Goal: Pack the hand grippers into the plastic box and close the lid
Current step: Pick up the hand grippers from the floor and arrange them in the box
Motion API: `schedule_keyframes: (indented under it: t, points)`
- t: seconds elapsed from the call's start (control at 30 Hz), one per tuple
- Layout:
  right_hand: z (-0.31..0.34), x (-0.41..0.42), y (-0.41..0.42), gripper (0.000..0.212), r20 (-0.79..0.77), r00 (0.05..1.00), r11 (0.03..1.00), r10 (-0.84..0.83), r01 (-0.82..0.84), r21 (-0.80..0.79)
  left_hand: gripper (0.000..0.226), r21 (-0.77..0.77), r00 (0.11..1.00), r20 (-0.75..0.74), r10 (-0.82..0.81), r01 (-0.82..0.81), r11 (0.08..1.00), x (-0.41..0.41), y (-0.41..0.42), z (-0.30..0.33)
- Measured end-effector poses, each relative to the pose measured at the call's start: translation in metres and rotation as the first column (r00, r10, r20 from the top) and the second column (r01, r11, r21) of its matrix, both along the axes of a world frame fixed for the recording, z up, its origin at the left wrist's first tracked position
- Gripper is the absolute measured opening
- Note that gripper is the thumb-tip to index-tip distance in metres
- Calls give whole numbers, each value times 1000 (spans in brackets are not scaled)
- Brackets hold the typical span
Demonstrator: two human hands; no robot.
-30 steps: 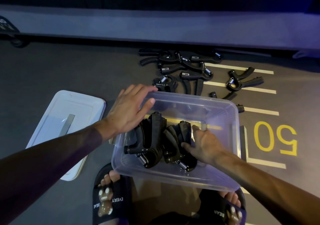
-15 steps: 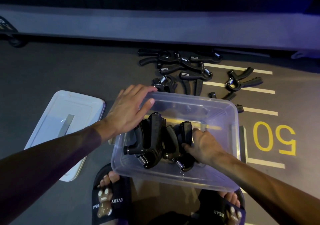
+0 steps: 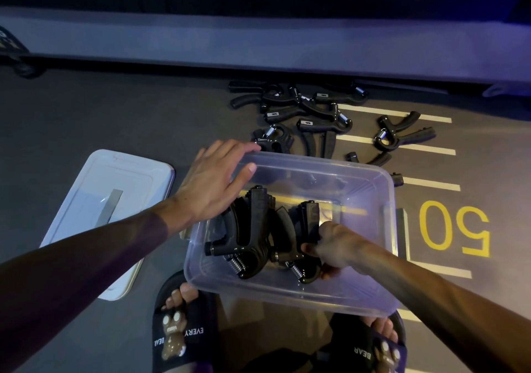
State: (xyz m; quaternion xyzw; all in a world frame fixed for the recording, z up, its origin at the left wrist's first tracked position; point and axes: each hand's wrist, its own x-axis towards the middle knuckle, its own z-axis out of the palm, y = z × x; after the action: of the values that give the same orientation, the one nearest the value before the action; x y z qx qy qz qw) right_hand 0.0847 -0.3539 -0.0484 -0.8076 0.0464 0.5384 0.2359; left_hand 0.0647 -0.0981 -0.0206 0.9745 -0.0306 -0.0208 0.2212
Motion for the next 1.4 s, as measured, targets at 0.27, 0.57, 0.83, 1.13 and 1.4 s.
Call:
schedule_keyframes:
  t: [0.27, 0.57, 0.83, 1.13, 1.4]
  points:
    - [-4, -3, 0, 25, 5, 995, 995, -96, 96, -6, 43, 2, 1000, -1, 5, -5, 1000, 0, -1, 0]
    - [2, 2, 1, 33, -42, 998, 999, 50, -50, -14, 42, 10, 1000, -1, 6, -6, 1000, 0, -1, -2]
    - [89, 84, 22, 40, 184, 930, 918, 317, -350, 188, 43, -25, 1000, 0, 13, -13, 1000, 2, 1, -3]
    - [12, 165, 91, 41, 314, 677, 737, 666, -662, -138, 40, -55, 998, 54, 11, -8, 998, 4, 5, -7]
    - [-16, 175, 94, 47, 241, 661, 697, 710, -707, -116, 40, -68, 998, 56, 18, -14, 998, 5, 3, -5]
